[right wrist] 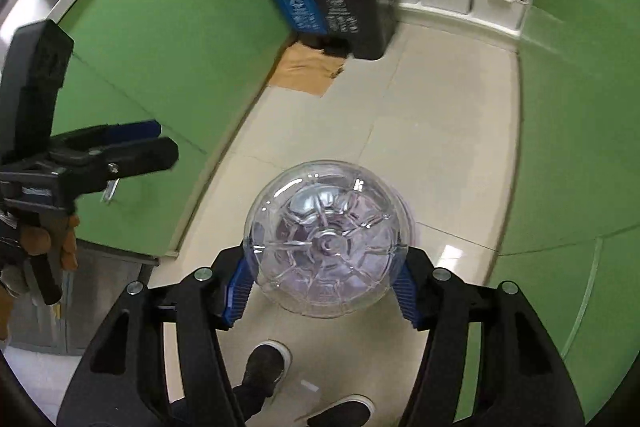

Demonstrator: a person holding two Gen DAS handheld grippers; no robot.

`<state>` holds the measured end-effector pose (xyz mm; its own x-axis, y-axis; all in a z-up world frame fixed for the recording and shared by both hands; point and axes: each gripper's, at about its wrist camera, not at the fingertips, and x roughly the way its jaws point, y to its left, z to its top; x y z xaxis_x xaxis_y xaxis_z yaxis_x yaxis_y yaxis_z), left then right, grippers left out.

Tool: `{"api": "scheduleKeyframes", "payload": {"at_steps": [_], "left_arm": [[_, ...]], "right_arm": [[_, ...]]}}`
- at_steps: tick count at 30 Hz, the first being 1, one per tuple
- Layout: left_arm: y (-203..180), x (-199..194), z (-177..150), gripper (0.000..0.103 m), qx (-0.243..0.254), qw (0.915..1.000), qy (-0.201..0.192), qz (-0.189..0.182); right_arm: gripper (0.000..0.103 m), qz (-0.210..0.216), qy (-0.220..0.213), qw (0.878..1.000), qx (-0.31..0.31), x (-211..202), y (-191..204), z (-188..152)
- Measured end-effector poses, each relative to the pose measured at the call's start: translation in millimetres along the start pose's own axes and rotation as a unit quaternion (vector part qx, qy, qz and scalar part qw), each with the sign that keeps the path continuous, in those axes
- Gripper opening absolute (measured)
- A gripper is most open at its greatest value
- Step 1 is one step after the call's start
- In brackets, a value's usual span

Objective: Collect trash
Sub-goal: 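Open both grippers to drop the cloth and bottle into the bin, then move both tools back over the mat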

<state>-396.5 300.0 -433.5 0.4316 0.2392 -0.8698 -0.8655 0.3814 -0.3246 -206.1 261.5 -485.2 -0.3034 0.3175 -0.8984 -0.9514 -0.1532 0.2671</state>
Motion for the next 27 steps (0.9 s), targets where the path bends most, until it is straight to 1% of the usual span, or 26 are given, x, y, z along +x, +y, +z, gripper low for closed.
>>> {"api": "scheduleKeyframes", "payload": {"at_steps": [1, 2, 7, 11, 14, 18, 20, 21, 24, 25, 26, 27], "left_arm": [[2, 0, 0, 0.097, -0.001, 1.0000, -0.002, 0.003], [3, -2, -2, 0.097, -0.002, 1.0000, -0.003, 0.004], [5, -8, -5, 0.097, -0.004, 1.0000, -0.005, 0.006], [-2, -18, -7, 0.097, 0.000, 1.0000, -0.005, 0.002], [-13, -30, -5, 0.097, 0.007, 1.0000, -0.004, -0.003], [-36, -64, 0, 0.097, 0.021, 0.9997, -0.004, -0.009], [-57, -93, 5, 0.097, 0.034, 0.9993, -0.002, -0.013], [-64, -105, 8, 0.097, 0.040, 0.9991, -0.001, -0.014], [-98, -161, 19, 0.097, 0.059, 0.9981, -0.001, -0.019], [-107, -174, 22, 0.097, 0.064, 0.9978, -0.002, -0.018], [-118, -190, 25, 0.097, 0.071, 0.9973, -0.002, -0.019], [-128, -205, 28, 0.097, 0.078, 0.9968, -0.003, -0.020]], "right_arm": [[0.094, 0.001, -0.004, 1.000, -0.002, 3, 1, 3], [0.096, 0.003, -0.010, 1.000, -0.002, 3, 3, 4], [0.098, -0.011, -0.007, 1.000, 0.009, 1, 5, 5], [0.098, -0.022, -0.008, 1.000, 0.018, -16, 6, 1], [0.098, -0.030, -0.010, 0.999, 0.027, -36, 9, -1], [0.098, -0.034, -0.019, 0.998, 0.043, -85, 21, -3], [0.098, -0.034, -0.023, 0.998, 0.055, -117, 28, -3], [0.098, -0.035, -0.027, 0.997, 0.062, -139, 33, -2], [0.099, -0.040, -0.043, 0.995, 0.080, -205, 47, -2], [0.099, -0.042, -0.049, 0.994, 0.088, -228, 51, -4], [0.100, -0.048, -0.057, 0.992, 0.099, -257, 55, -6], [0.100, -0.052, -0.062, 0.991, 0.105, -274, 56, -8]]}}
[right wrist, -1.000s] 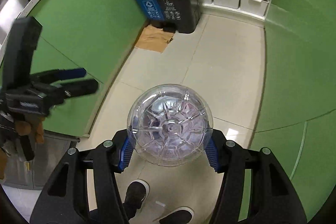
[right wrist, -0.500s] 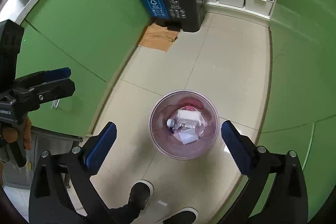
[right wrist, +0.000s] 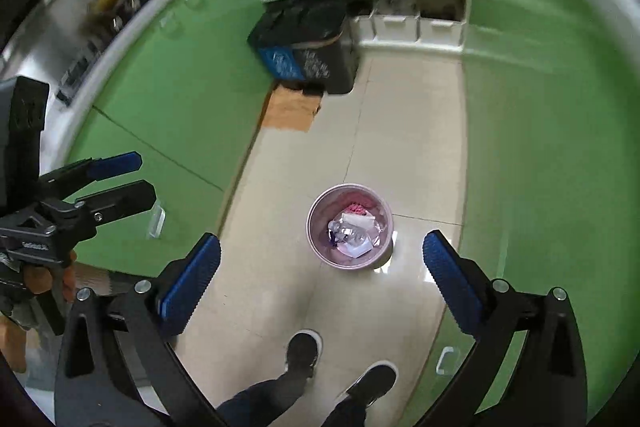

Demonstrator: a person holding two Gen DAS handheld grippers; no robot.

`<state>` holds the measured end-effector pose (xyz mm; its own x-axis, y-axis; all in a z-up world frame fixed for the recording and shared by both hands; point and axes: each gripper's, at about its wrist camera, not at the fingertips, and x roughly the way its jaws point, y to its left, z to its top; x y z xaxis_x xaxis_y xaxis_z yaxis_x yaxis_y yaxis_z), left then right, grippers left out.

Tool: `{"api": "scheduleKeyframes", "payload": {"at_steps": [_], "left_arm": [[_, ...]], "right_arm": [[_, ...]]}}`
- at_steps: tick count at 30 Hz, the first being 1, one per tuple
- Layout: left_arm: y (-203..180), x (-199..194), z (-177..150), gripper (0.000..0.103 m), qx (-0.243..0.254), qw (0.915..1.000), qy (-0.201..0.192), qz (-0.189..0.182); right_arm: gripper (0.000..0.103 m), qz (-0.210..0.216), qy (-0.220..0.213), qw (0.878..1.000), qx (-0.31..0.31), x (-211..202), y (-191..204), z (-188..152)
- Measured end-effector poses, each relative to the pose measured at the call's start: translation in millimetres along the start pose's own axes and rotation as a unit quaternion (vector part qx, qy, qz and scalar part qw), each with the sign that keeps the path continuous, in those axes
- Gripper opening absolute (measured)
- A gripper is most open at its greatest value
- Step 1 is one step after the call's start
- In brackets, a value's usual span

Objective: Collect trash
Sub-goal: 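Move both tools back over the mat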

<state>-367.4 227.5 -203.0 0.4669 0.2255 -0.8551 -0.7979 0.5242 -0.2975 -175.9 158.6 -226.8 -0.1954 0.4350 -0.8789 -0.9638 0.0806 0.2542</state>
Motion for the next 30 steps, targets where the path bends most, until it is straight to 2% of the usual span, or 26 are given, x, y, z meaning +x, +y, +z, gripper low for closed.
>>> {"api": "scheduleKeyframes", "payload": {"at_steps": [4, 7, 12, 17, 22, 25, 30], "left_arm": [[-48, -55, 18, 0.097, 0.038, 0.9992, -0.003, -0.007], [-84, -80, 26, 0.097, 0.074, 0.9971, -0.004, -0.016], [-147, -94, 30, 0.097, 0.138, 0.9894, -0.001, -0.044], [-216, -88, 29, 0.097, 0.197, 0.9774, 0.007, -0.075], [-289, -73, 24, 0.097, 0.243, 0.9645, 0.018, -0.102], [-339, -61, 18, 0.097, 0.268, 0.9568, 0.022, -0.110], [-401, -35, 12, 0.097, 0.292, 0.9498, 0.030, -0.109]], "right_arm": [[0.100, -0.027, -0.032, 0.999, 0.031, -88, -5, -9], [0.100, -0.054, -0.061, 0.995, 0.062, -148, -18, -24], [0.100, -0.102, -0.099, 0.981, 0.133, -223, -60, -66], [0.100, -0.154, -0.125, 0.958, 0.207, -279, -113, -117], [0.100, -0.188, -0.132, 0.940, 0.252, -319, -160, -163], [0.100, -0.195, -0.137, 0.934, 0.267, -335, -186, -185], [0.100, -0.198, -0.137, 0.933, 0.268, -350, -226, -198]]}}
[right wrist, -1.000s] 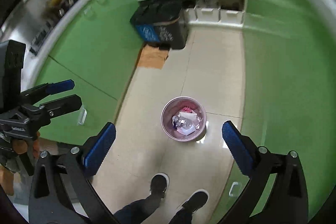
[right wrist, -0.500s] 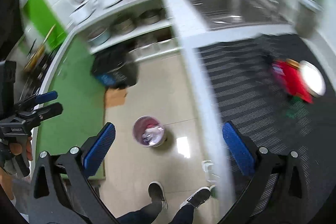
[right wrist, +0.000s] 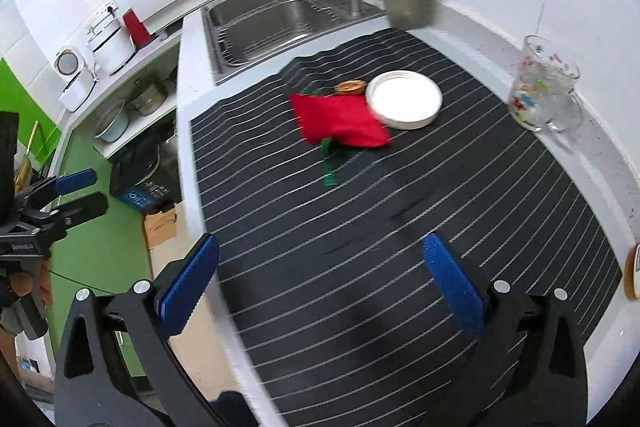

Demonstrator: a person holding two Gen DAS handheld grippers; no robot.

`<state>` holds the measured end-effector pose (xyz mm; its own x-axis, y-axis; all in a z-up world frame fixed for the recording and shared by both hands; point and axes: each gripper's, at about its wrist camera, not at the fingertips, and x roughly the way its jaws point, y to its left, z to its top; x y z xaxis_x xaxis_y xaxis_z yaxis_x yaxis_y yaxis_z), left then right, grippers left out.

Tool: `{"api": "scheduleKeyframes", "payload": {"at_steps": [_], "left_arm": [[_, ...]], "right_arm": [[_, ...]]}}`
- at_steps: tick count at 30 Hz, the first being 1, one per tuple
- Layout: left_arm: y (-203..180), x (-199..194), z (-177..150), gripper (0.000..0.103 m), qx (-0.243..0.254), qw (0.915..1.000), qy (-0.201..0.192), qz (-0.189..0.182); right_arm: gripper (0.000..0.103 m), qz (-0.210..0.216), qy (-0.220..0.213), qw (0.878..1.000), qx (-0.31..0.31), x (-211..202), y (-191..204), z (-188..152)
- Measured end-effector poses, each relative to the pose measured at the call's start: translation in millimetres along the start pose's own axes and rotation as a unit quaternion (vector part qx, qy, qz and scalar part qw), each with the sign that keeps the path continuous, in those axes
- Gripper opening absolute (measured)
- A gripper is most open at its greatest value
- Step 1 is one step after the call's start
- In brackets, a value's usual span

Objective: Collect trash
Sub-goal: 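Move both tools back over the mat, then grasp the red pouch with the left gripper and lift it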

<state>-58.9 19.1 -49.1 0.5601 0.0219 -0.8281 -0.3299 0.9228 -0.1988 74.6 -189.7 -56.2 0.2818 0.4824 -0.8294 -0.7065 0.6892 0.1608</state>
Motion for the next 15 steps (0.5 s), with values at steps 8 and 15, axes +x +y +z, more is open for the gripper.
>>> {"api": "scheduleKeyframes", "payload": {"at_steps": [8, 15], "left_arm": [[-48, 65, 45, 0.097, 0.008, 0.9995, 0.025, -0.015], [-60, 119, 74, 0.097, -0.005, 0.9982, 0.045, -0.039]], "right_arm": [[0.100, -0.002, 0.010, 1.000, 0.014, 14, -44, 16], [0.100, -0.012, 0.022, 0.999, 0.033, 32, -69, 22]]}}
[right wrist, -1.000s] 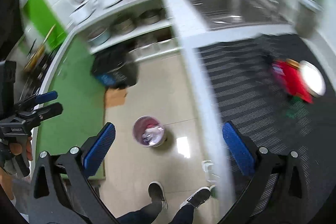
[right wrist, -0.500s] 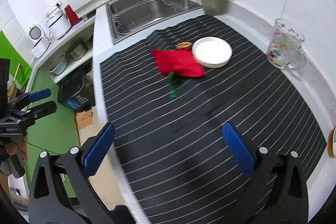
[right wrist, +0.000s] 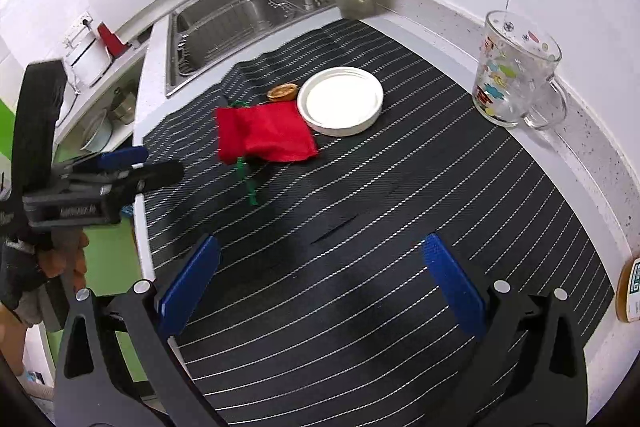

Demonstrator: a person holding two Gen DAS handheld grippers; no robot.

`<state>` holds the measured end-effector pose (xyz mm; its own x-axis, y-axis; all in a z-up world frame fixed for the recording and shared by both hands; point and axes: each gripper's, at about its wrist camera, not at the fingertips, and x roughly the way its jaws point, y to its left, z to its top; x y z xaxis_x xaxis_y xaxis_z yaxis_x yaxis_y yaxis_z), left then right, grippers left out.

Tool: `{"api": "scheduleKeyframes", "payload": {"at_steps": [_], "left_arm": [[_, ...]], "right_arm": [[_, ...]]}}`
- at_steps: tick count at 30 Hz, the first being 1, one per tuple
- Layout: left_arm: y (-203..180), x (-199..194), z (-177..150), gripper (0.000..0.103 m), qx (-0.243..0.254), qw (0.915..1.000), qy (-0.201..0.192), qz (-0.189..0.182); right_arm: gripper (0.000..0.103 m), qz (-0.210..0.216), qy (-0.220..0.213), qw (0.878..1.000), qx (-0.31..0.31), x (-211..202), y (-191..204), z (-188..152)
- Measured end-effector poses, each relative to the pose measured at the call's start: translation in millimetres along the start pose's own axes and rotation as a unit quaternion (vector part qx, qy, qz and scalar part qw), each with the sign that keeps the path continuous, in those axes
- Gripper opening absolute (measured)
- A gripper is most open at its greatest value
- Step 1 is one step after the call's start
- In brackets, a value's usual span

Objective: Collect trash
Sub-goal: 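Grasp the red pouch with the left gripper and lift it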

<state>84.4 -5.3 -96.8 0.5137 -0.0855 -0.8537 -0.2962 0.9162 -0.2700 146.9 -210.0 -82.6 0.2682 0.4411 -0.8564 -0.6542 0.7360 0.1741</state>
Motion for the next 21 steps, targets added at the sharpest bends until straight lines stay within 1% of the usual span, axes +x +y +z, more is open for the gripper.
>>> {"api": "scheduleKeyframes", "payload": {"at_steps": [3, 4, 5, 6, 7, 8, 9, 10, 11, 13, 14, 15, 18, 20, 21], "left_arm": [[0, 16, 7, 0.097, -0.010, 0.9999, 0.007, -0.012], [0, 22, 8, 0.094, -0.014, 0.9997, 0.011, -0.018], [0, 26, 10, 0.084, -0.017, 0.9996, 0.013, -0.020], [0, 29, 11, 0.080, -0.020, 0.9995, 0.015, -0.022], [1, 33, 12, 0.071, -0.024, 0.9993, 0.018, -0.024], [1, 35, 13, 0.067, -0.026, 0.9991, 0.019, -0.026], [0, 37, 13, 0.065, -0.027, 0.9990, 0.022, -0.029], [0, 39, 14, 0.061, -0.028, 0.9987, 0.025, -0.034], [-1, 41, 15, 0.050, -0.028, 0.9986, 0.027, -0.035], [-1, 44, 16, 0.041, -0.028, 0.9984, 0.030, -0.038], [-1, 45, 17, 0.037, -0.028, 0.9982, 0.033, -0.042], [-2, 46, 17, 0.036, -0.027, 0.9980, 0.033, -0.045], [-2, 44, 17, 0.031, -0.024, 0.9981, 0.029, -0.050], [-3, 40, 18, 0.023, -0.018, 0.9981, 0.025, -0.053], [-4, 38, 19, 0.018, -0.016, 0.9982, 0.023, -0.054]], "right_arm": [[0.100, -0.001, 0.004, 1.000, 0.009, 7, -8, 2], [0.100, -0.001, 0.006, 1.000, 0.011, 10, -10, 2], [0.100, -0.001, 0.009, 1.000, 0.013, 13, -13, 2], [0.100, -0.001, 0.010, 1.000, 0.014, 15, -14, 2], [0.100, -0.001, 0.011, 1.000, 0.014, 16, -15, 3], [0.100, -0.001, 0.013, 1.000, 0.016, 19, -17, 3], [0.100, 0.000, 0.013, 1.000, 0.017, 20, -18, 4], [0.100, 0.000, 0.013, 1.000, 0.018, 21, -19, 5], [0.100, 0.001, 0.013, 1.000, 0.018, 22, -19, 6], [0.100, 0.002, 0.014, 1.000, 0.017, 24, -20, 8], [0.100, 0.002, 0.014, 1.000, 0.017, 25, -20, 8], [0.100, 0.002, 0.013, 1.000, 0.016, 25, -19, 9], [0.100, 0.003, 0.013, 1.000, 0.017, 25, -18, 10], [0.100, 0.004, 0.013, 1.000, 0.016, 26, -17, 10], [0.100, 0.005, 0.013, 1.000, 0.016, 27, -17, 12]]}}
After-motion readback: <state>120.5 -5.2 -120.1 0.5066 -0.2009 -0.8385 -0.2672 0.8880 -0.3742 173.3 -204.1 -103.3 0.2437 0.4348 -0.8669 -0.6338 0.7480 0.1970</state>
